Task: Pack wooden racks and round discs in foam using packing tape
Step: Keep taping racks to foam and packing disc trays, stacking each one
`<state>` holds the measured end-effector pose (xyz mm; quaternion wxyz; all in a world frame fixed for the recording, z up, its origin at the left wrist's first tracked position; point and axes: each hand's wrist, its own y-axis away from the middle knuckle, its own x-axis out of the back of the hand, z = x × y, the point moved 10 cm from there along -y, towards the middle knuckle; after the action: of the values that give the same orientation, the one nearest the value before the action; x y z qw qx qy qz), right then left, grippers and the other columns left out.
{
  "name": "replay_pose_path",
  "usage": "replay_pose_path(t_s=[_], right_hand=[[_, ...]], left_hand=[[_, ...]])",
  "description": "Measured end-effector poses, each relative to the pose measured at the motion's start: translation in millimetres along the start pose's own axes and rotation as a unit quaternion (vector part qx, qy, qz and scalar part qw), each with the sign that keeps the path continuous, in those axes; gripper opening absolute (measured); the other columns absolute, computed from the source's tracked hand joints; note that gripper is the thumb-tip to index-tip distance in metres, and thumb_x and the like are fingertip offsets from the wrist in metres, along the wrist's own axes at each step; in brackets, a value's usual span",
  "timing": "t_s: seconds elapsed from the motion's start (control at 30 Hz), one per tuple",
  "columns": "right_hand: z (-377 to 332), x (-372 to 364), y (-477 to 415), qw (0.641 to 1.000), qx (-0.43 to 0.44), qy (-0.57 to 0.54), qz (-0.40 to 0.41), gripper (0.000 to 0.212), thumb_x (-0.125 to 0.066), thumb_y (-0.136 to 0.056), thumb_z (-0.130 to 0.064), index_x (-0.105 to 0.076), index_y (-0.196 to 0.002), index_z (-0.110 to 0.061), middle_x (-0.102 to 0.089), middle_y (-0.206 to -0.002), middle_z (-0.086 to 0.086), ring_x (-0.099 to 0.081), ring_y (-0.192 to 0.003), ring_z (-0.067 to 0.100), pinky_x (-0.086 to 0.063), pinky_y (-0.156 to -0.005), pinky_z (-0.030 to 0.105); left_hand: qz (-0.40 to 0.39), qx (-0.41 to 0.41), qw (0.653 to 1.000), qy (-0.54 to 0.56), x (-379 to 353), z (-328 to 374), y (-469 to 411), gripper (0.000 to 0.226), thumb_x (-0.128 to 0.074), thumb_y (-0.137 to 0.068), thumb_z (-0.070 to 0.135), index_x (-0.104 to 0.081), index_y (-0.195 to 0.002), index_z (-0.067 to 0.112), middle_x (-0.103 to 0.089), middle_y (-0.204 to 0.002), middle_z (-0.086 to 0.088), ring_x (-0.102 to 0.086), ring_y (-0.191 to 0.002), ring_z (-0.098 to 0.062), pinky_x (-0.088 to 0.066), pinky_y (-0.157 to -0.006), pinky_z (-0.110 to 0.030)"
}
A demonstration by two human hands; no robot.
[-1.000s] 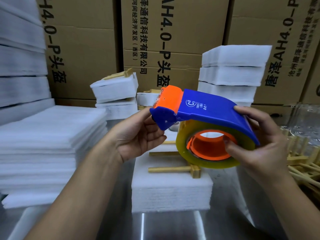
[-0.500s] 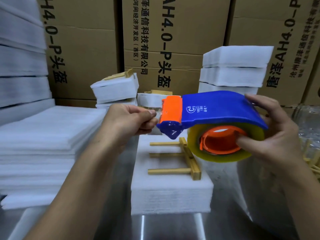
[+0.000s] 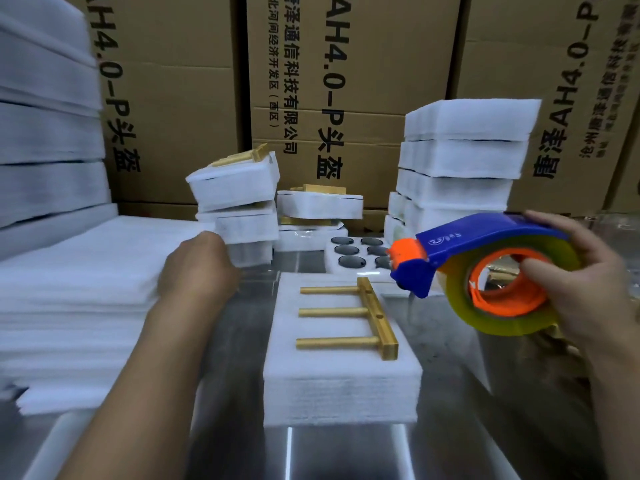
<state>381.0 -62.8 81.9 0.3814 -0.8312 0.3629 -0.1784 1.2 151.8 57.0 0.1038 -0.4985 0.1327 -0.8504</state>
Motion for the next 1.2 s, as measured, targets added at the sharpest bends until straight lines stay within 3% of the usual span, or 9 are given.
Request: replay_pose_path(t_s=[0.1, 0.27, 0.4, 0.57, 0.8, 0.93, 1.0, 1.13, 1.2], right_hand=[[7, -6, 2, 1.000, -0.023, -0.006, -0.016, 0.064, -0.055, -0.072, 0.026, -0.062, -0.107, -0.027, -0.058, -0.124, 0.020, -0.061, -0.099, 0.028, -0.054, -0.081, 0.028], [32, -13, 8, 0.989, -0.112, -0.016, -0.092, 0.060, -0.054, -0.077, 0.023, -0.066, -0.095, -0.033, -0.071, -0.079, -0.013, -0.060, -0.064, 0.007, -0.050, -0.056, 0.016], [42, -15, 10, 0.984, -0.140, -0.030, -0.108, 0.058, -0.053, -0.077, 0.023, -0.065, -0.091, -0.032, -0.070, -0.082, -0.018, -0.063, -0.065, 0.004, -0.051, -0.056, 0.016], [50, -20, 12, 0.979, -0.155, -0.036, -0.124, 0.058, -0.051, -0.077, 0.024, -0.065, -0.090, -0.031, -0.070, -0.082, -0.013, -0.066, -0.065, 0.003, -0.051, -0.055, 0.015], [55, -25, 14, 0.974, -0.165, -0.019, -0.155, 0.061, -0.051, -0.078, 0.024, -0.064, -0.088, -0.035, -0.064, -0.092, 0.002, -0.061, -0.062, 0.011, -0.050, -0.050, 0.020], [57, -26, 14, 0.973, -0.164, -0.015, -0.160, 0.063, -0.052, -0.076, 0.025, -0.064, -0.087, -0.035, -0.064, -0.091, -0.001, -0.062, -0.062, 0.009, -0.051, -0.050, 0.019], [59, -27, 14, 0.972, -0.166, -0.008, -0.166, 0.063, -0.053, -0.075, 0.025, -0.064, -0.086, -0.036, -0.064, -0.094, 0.000, -0.063, -0.062, 0.010, -0.051, -0.051, 0.019], [65, -25, 15, 0.970, -0.174, 0.014, -0.171, 0.060, -0.055, -0.075, 0.022, -0.063, -0.090, -0.036, -0.062, -0.101, 0.005, -0.063, -0.063, 0.013, -0.052, -0.052, 0.020], [67, -24, 15, 0.969, -0.176, 0.023, -0.171, 0.060, -0.056, -0.076, 0.020, -0.063, -0.090, -0.037, -0.063, -0.103, 0.005, -0.063, -0.066, 0.014, -0.053, -0.052, 0.022]], left_hand=[[-0.067, -0.008, 0.995, -0.069, -22, 2, 3, 0.020, -0.068, -0.077, 0.008, -0.054, -0.090, 0.008, -0.055, -0.076, -0.009, -0.059, -0.077, -0.028, -0.046, -0.063, -0.033], [-0.204, -0.008, 0.976, -0.078, -66, -1, 15, 0.019, -0.062, -0.074, -0.002, -0.056, -0.090, 0.008, -0.064, -0.085, -0.013, -0.067, -0.078, -0.029, -0.056, -0.071, -0.034], [-0.292, 0.032, 0.956, -0.008, -90, -12, 23, 0.013, -0.051, -0.084, 0.001, -0.051, -0.081, 0.013, -0.072, -0.087, -0.017, -0.070, -0.075, -0.030, -0.057, -0.079, -0.045], [-0.344, -0.018, 0.939, -0.019, -110, 5, 40, 0.017, -0.049, -0.088, 0.008, -0.065, -0.086, 0.004, -0.069, -0.076, -0.011, -0.064, -0.060, -0.024, -0.058, -0.063, -0.032], [-0.357, -0.059, 0.926, -0.106, -109, 11, 51, 0.022, -0.047, -0.091, 0.018, -0.056, -0.071, 0.015, -0.055, -0.067, -0.001, -0.048, -0.057, -0.013, -0.041, -0.051, -0.020], [-0.380, -0.052, 0.910, -0.160, -109, 5, 58, 0.030, -0.049, -0.091, 0.019, -0.060, -0.115, 0.004, -0.062, -0.097, -0.004, -0.063, -0.096, -0.021, -0.051, -0.081, -0.030], [-0.371, -0.060, 0.910, -0.176, -107, 6, 56, 0.031, -0.050, -0.090, 0.018, -0.060, -0.115, 0.002, -0.060, -0.113, -0.006, -0.060, -0.110, -0.024, -0.047, -0.094, -0.034], [-0.364, -0.058, 0.910, -0.191, -109, 4, 56, 0.019, -0.052, -0.089, 0.021, -0.064, -0.098, 0.009, -0.062, -0.110, -0.003, -0.060, -0.108, -0.024, -0.046, -0.094, -0.035], [-0.343, -0.059, 0.918, -0.191, -108, 4, 55, 0.023, -0.051, -0.090, 0.024, -0.063, -0.105, 0.011, -0.061, -0.115, -0.002, -0.057, -0.114, -0.024, -0.046, -0.095, -0.034]])
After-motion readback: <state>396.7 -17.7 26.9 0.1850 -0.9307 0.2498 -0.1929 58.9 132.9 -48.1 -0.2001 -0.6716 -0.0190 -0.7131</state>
